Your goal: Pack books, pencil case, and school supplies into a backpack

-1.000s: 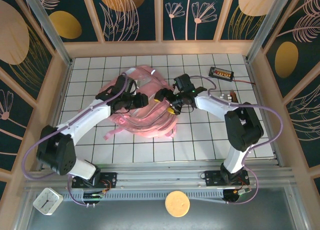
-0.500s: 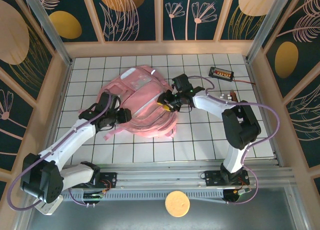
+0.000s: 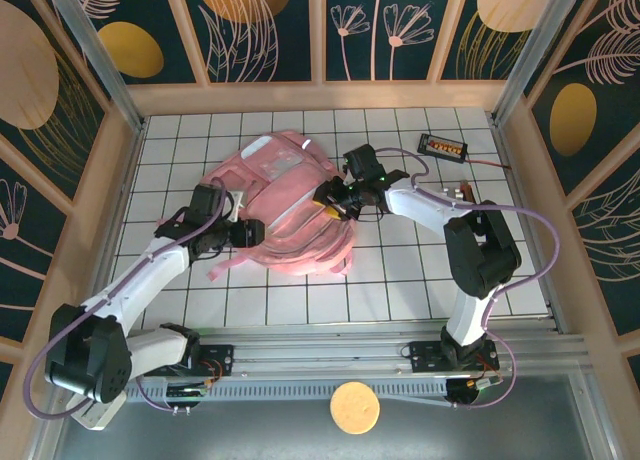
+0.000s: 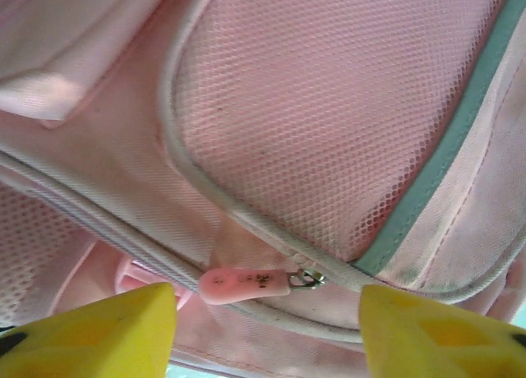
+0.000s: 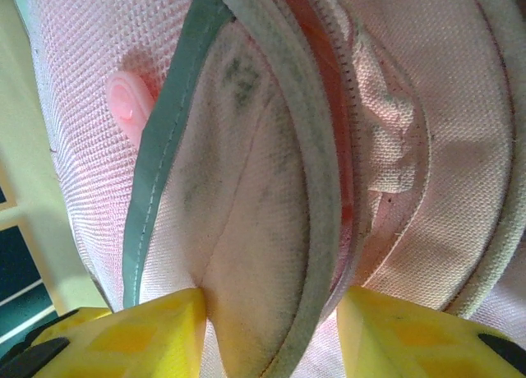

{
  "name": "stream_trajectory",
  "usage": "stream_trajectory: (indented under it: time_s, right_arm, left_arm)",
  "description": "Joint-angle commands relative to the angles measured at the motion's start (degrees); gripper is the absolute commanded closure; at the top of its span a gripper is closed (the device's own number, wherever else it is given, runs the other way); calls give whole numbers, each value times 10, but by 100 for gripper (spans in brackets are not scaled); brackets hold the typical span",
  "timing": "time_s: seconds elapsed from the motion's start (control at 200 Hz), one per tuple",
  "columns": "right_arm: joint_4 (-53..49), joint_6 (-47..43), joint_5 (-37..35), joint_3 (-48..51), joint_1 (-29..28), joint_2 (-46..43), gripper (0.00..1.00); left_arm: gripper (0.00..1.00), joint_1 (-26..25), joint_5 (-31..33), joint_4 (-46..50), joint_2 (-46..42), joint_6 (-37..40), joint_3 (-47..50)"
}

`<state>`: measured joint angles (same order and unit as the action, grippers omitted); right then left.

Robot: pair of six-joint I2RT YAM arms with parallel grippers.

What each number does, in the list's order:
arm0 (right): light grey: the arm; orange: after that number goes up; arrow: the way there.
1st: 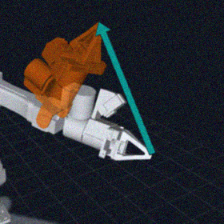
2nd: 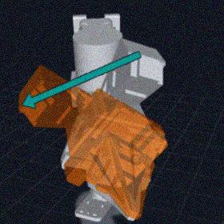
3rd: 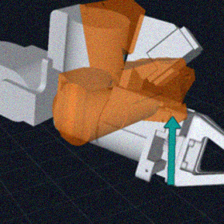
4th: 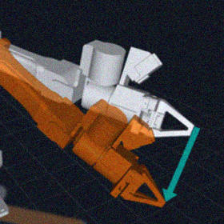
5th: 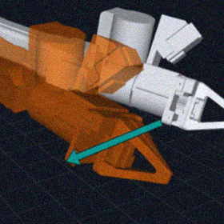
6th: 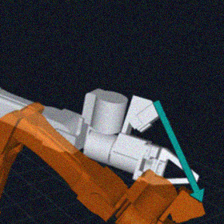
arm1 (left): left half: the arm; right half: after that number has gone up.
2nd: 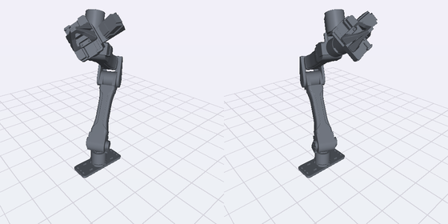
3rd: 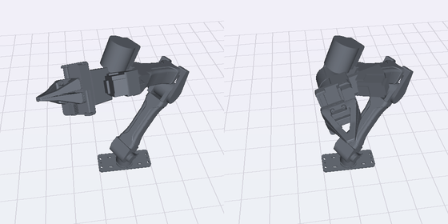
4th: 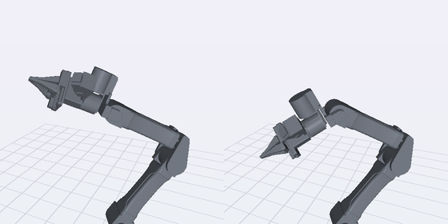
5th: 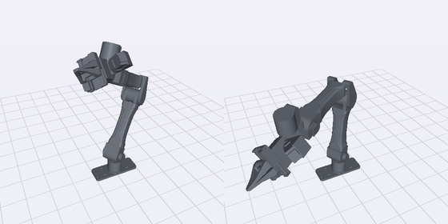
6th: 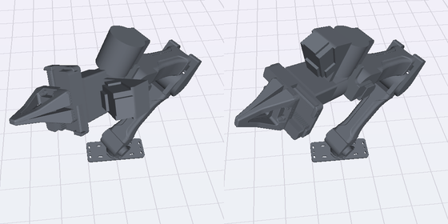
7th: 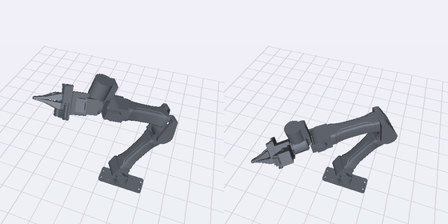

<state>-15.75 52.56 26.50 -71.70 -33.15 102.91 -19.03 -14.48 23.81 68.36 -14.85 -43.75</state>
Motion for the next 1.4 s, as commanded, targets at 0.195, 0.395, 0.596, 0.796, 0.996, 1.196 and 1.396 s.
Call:
stream_trajectory:
  time_s: [0.195,0.395,0.596,0.796,0.996,1.196,1.396]
  right_arm:
    - [-82,-22,-31,-8,-4,-57,15]
    - [-105,-17,-30,59,-11,-104,1]
    - [-16,-12,36,119,-17,-95,1]
    - [11,-22,45,96,-11,-60,1]
    - [27,-25,61,74,-4,-22,1]
    - [43,-35,63,37,15,8,3]
    - [17,-83,73,-47,74,52,4]
  left_arm:
    - [26,26,38,19,-30,62,-36]
    - [20,65,-42,-32,39,-6,-78]
    - [23,65,-80,-34,158,33,-173]
    - [30,65,-72,18,235,102,-225]
    - [42,65,-113,37,271,144,-247]
    - [64,56,-154,22,291,131,-232]
    - [88,56,-153,4,288,100,-210]
